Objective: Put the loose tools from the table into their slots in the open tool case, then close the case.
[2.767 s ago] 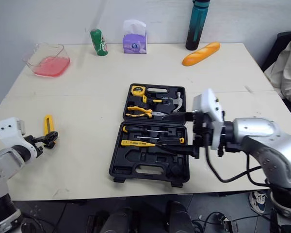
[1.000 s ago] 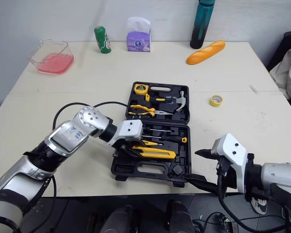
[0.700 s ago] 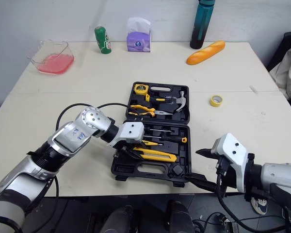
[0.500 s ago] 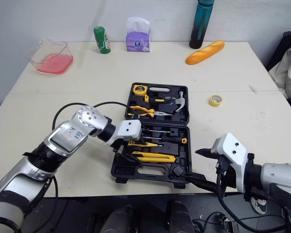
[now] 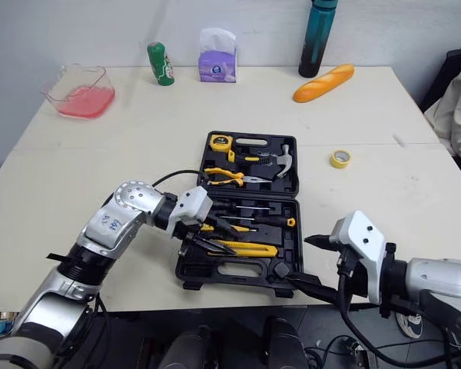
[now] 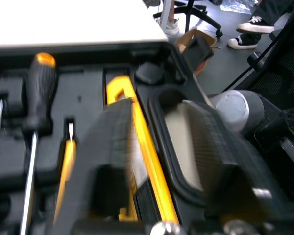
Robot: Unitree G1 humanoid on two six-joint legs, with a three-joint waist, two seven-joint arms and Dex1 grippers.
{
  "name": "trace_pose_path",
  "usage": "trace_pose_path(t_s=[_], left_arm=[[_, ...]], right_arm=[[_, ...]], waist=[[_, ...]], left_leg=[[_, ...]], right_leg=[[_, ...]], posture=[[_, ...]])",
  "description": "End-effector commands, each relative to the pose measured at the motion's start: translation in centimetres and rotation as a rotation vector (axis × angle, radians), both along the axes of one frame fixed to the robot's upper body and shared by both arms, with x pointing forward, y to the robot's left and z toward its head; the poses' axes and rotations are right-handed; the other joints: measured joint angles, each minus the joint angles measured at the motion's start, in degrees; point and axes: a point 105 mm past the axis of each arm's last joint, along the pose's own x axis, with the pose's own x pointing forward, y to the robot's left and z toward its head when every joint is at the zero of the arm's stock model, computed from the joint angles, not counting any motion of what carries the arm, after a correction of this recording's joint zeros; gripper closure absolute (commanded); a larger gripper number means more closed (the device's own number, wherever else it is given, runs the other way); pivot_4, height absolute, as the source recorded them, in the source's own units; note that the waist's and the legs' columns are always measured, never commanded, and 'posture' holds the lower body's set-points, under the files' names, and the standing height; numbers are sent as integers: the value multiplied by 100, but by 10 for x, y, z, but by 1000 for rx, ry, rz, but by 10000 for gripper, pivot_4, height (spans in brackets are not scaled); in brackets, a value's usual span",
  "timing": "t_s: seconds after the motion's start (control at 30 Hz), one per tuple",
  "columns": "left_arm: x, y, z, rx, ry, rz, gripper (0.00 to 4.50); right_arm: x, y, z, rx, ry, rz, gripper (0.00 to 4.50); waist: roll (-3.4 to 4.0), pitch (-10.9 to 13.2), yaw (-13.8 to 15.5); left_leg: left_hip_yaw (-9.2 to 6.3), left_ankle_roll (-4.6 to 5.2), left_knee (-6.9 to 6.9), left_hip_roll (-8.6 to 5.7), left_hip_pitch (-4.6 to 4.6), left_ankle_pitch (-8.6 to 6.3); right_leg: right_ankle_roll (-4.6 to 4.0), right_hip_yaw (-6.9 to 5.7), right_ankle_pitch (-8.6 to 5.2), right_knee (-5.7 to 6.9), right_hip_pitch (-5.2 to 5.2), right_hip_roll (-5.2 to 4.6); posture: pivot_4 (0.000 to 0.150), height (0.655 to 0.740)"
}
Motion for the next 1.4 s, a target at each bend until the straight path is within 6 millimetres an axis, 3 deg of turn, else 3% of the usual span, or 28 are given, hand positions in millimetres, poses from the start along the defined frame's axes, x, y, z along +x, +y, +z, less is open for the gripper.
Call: trace_pose_path(t_s=[0.03, 0.33, 0.57, 0.63, 0.7, 0.77, 0.83, 0.93, 1.07, 1.17, 1.27, 1.3, 1.4], left_arm=[[0, -1, -7, 13, -18, -1, 44506], [5, 4, -26, 126, -27, 36, 44506], [0, 17, -70, 348, 42, 88, 44506], [-7, 21, -71, 354, 27, 38, 44506], [0, 23, -72, 351, 0, 67, 44506], [11, 20, -68, 321, -25, 118, 44506], [10, 14, -50, 226, 25, 120, 44506], [1, 17, -10, 40, 115, 93, 35456], [13, 54, 28, -127, 188, 292, 17140], [32, 105, 43, -225, 197, 564, 1696], [43, 143, 44, -260, 134, 763, 233], [47, 164, 44, -285, 108, 866, 233], [47, 206, 42, -312, 69, 1048, 233]], right_arm=[[0, 4, 5, 3, -28, 23, 0], [5, 5, 2, -8, -50, 8, 0], [1, 4, -4, -6, -22, 2, 0], [2, 2, -4, -3, -24, -15, 0], [2, 1, -5, -3, -20, -27, 0], [1, -1, -8, 0, -13, -40, 0], [3, -6, -9, -5, -16, -63, 0], [12, -23, -3, -9, -55, -139, 0], [32, -68, 12, -49, -132, -328, 0], [36, -110, 27, -42, -171, -465, 0], [34, -147, 34, -25, -198, -585, 0], [33, -168, 36, -24, -208, -664, 0], [26, -210, 35, -33, -218, -815, 0]], waist=[[0, 0, 13], [0, 0, 0], [-4, -37, 5], [-7, -56, -4], [-3, -70, -14], [2, -75, -12], [6, -79, -5], [6, -78, -9], [6, -73, -17], [11, -70, -27], [11, -70, -12], [11, -70, 2], [5, -66, -2]], left_leg=[[0, 0, 0, -1, 0, 0], [-3, 1, 10, 0, -2, -1], [-7, 5, 11, -1, 10, -3], [-11, 6, 12, 2, 15, -4], [-13, 3, 11, 6, 19, -6], [-13, 0, 10, 9, 21, -9], [-13, 0, 11, 8, 21, -9], [-17, 7, 26, 8, 15, -12], [-19, 11, 36, 9, -3, -16], [-18, 10, 38, 10, -1, -17], [-15, 10, 38, 9, 2, -18], [-14, 12, 38, 8, 1, -19], [-15, 17, 42, 5, 0, -22]], right_leg=[[0, 0, 0, 0, 0, -1], [1, -1, 1, 5, 1, -1], [1, 3, 0, 2, 16, -4], [0, 12, 0, 1, 22, -4], [-4, 18, -2, 1, 23, -3], [-7, 19, -4, 1, 23, -2], [-7, 19, -4, 3, 25, -3], [-7, 16, -4, 7, 29, -3], [-6, 15, -3, 7, 16, -4], [-6, 16, -3, 10, 16, -3], [-5, 16, -3, 10, 17, -2], [-4, 16, -3, 10, 17, -3], [-1, 17, -1, 8, 19, -6]], posture=[[1500, 7394], [1500, 7394], [1500, 7394], [1500, 7394], [1500, 7394], [1500, 7394], [1500, 7394], [1500, 7394], [1500, 7394], [1500, 7394], [1500, 7394], [1500, 7394], [1500, 7394]])
